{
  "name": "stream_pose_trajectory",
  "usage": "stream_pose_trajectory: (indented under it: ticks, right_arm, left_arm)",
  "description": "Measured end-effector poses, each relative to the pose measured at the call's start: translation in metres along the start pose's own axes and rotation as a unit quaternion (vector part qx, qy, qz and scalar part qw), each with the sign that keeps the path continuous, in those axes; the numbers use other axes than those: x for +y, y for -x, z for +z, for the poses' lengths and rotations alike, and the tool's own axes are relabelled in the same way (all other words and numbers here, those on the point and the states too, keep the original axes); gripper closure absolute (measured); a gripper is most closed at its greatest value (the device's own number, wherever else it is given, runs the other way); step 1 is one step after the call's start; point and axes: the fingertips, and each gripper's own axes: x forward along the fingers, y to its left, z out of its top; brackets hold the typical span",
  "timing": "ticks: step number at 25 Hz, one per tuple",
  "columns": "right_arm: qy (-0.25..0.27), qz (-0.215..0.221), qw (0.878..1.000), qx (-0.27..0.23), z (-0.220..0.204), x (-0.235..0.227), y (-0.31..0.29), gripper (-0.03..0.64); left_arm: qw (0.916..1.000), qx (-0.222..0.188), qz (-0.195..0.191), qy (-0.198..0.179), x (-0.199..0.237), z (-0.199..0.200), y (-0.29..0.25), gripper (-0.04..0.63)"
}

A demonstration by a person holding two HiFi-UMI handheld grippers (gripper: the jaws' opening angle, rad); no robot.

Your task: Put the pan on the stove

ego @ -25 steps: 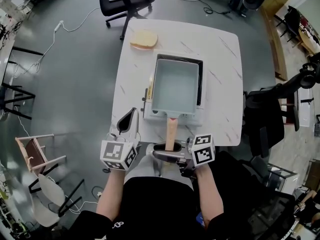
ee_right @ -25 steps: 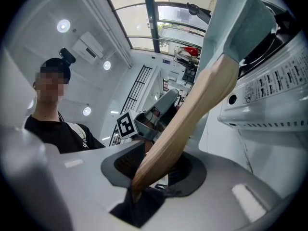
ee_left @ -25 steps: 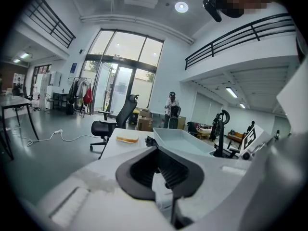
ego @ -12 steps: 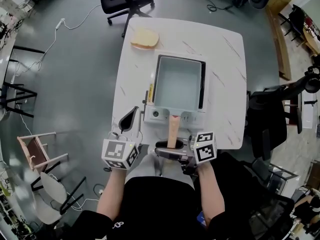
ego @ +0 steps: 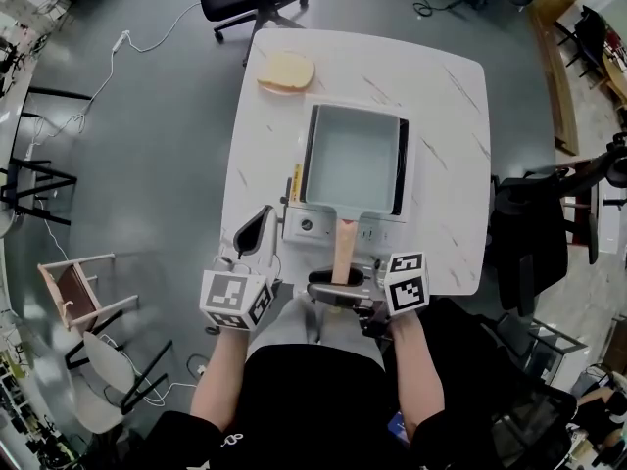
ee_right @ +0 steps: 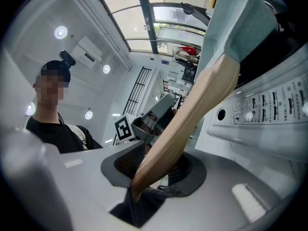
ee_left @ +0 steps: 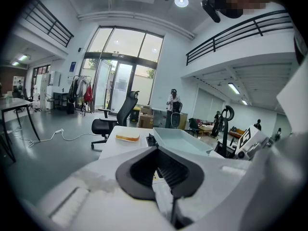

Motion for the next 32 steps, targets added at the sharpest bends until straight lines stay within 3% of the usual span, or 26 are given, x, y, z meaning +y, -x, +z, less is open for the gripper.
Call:
stream_pose_trajectory:
  ticks: [32]
  right_arm:
    - [0.007, -0.003, 1.0, 0.002, 0.001, -0.026, 0.004, 0.491]
  left_arm:
    - [0.9999, 0.011, 0.004, 0.002, 0.006, -0.005, -0.011, 0.604]
